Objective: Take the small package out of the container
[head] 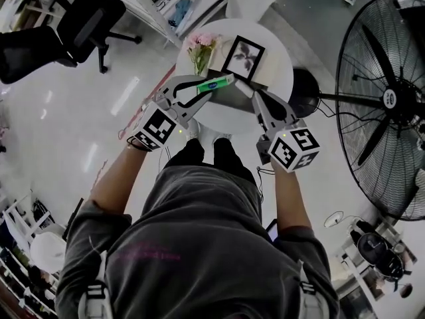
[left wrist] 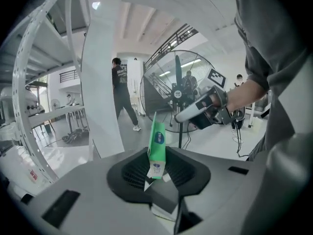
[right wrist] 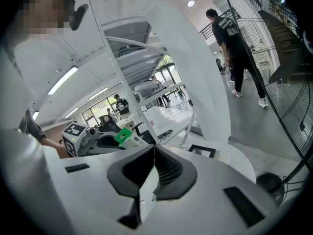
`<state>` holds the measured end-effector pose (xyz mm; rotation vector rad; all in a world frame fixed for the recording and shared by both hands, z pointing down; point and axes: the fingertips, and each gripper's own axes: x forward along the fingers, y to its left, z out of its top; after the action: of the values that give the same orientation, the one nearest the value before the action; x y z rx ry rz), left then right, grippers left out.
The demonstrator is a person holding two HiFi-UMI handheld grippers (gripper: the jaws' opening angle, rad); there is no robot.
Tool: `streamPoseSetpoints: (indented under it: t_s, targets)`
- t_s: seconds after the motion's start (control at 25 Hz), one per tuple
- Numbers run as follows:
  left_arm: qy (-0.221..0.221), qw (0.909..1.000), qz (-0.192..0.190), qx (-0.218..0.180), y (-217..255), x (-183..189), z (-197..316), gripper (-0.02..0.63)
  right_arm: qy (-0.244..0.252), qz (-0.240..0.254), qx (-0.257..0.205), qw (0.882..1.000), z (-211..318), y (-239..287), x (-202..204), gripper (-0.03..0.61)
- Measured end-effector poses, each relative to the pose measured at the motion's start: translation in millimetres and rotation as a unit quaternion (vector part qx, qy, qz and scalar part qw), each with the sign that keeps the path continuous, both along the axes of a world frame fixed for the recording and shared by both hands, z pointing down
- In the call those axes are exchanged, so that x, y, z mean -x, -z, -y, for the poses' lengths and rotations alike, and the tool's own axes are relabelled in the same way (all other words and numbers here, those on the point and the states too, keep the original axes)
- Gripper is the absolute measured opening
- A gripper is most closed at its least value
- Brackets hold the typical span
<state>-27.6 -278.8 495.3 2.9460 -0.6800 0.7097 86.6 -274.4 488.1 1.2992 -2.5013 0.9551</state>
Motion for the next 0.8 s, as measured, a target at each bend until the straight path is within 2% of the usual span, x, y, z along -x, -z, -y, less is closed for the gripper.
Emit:
streamPoseSetpoints:
  t_s: [0.32,0.64,0.8]
  targets:
    - [0.028,0.9980,-0.054,-0.014,46.0,16.5,0.6,0.106,-0.001,-0.005,-0.025,1.000,-0.1,26.8,10.1,0.022]
    - [0.055,0.9924,-0.110,-0.010,82.5,34.1,0.2,0.105,-0.003,-0.005,-0.059,0.998,0.0,55.2,17.9,0.021]
    - [0.058,0.9906,-0.123,-0.015,95.6,41.6,-2.7,0.104,0.000,-0.004,-0.076,0.997,-1.7,69.8,23.8,0.021]
